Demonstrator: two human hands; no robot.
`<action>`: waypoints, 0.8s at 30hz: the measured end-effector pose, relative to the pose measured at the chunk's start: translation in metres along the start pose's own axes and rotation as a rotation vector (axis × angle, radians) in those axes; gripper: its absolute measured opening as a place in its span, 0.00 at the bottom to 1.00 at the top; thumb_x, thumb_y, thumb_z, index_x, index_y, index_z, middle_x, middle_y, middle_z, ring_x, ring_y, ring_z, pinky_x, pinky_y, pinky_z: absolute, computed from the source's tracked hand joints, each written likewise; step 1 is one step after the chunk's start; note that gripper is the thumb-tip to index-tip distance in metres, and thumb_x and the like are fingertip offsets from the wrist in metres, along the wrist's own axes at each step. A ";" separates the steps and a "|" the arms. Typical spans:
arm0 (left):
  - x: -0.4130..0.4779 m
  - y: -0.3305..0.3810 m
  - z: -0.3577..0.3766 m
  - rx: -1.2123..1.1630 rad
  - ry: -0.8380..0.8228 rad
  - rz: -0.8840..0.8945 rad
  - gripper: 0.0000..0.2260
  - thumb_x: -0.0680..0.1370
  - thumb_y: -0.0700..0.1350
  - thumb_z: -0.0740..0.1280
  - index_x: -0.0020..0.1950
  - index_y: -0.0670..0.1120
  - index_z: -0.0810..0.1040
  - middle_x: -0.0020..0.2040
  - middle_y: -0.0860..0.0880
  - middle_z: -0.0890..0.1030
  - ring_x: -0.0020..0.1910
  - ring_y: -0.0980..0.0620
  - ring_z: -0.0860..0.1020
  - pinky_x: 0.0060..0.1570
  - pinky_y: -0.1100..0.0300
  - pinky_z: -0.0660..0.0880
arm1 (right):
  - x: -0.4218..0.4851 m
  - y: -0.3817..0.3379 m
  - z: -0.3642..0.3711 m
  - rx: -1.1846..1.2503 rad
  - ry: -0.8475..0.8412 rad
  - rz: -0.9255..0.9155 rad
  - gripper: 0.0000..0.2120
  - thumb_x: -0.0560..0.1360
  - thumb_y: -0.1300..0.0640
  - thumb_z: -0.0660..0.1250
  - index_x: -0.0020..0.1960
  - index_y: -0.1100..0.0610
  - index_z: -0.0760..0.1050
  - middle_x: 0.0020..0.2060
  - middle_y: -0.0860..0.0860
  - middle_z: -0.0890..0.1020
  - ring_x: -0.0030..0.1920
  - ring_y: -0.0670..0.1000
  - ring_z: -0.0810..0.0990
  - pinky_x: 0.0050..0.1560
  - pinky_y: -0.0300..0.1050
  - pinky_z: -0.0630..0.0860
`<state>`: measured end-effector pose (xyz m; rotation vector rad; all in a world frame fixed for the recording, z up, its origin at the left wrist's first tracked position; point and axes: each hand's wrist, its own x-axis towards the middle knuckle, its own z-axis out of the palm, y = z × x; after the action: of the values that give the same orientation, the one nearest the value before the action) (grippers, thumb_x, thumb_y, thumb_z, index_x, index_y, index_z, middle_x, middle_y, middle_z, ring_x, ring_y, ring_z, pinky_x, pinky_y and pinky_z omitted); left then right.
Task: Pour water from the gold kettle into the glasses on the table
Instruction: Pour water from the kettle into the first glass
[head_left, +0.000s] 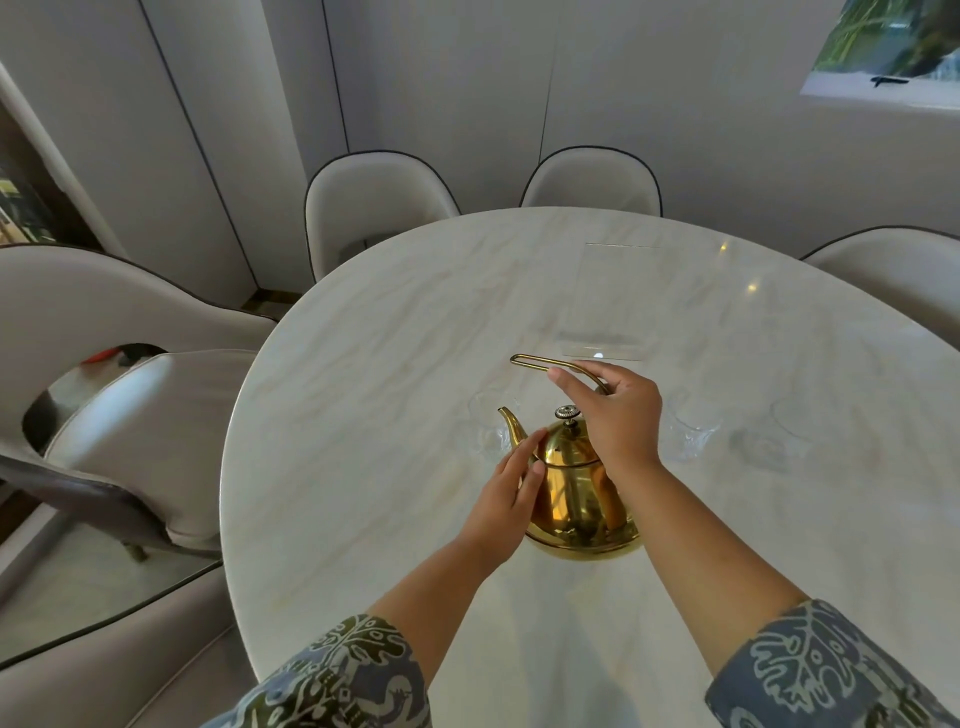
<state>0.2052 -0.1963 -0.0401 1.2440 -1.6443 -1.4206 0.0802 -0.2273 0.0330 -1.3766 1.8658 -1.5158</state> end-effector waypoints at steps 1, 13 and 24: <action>0.000 0.000 0.000 0.007 -0.002 0.000 0.18 0.81 0.54 0.51 0.72 0.62 0.59 0.74 0.52 0.63 0.72 0.52 0.62 0.66 0.62 0.61 | 0.000 0.000 0.000 -0.002 0.000 0.000 0.19 0.69 0.46 0.74 0.54 0.57 0.83 0.44 0.49 0.86 0.40 0.47 0.82 0.39 0.39 0.78; 0.004 -0.003 0.000 0.021 -0.008 0.012 0.18 0.81 0.56 0.50 0.71 0.64 0.58 0.73 0.53 0.66 0.70 0.52 0.66 0.70 0.52 0.64 | 0.006 -0.006 0.004 -0.041 -0.015 -0.012 0.19 0.69 0.46 0.74 0.53 0.57 0.83 0.40 0.50 0.85 0.35 0.45 0.78 0.37 0.37 0.75; 0.006 0.004 -0.001 -0.042 0.001 0.027 0.18 0.82 0.52 0.50 0.72 0.60 0.60 0.69 0.54 0.69 0.66 0.56 0.68 0.65 0.63 0.64 | 0.019 -0.010 0.009 -0.103 -0.057 -0.001 0.19 0.69 0.46 0.74 0.54 0.57 0.83 0.50 0.52 0.85 0.50 0.48 0.81 0.45 0.40 0.75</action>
<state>0.2029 -0.2025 -0.0368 1.1944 -1.6164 -1.4311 0.0829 -0.2481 0.0440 -1.4506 1.9330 -1.3832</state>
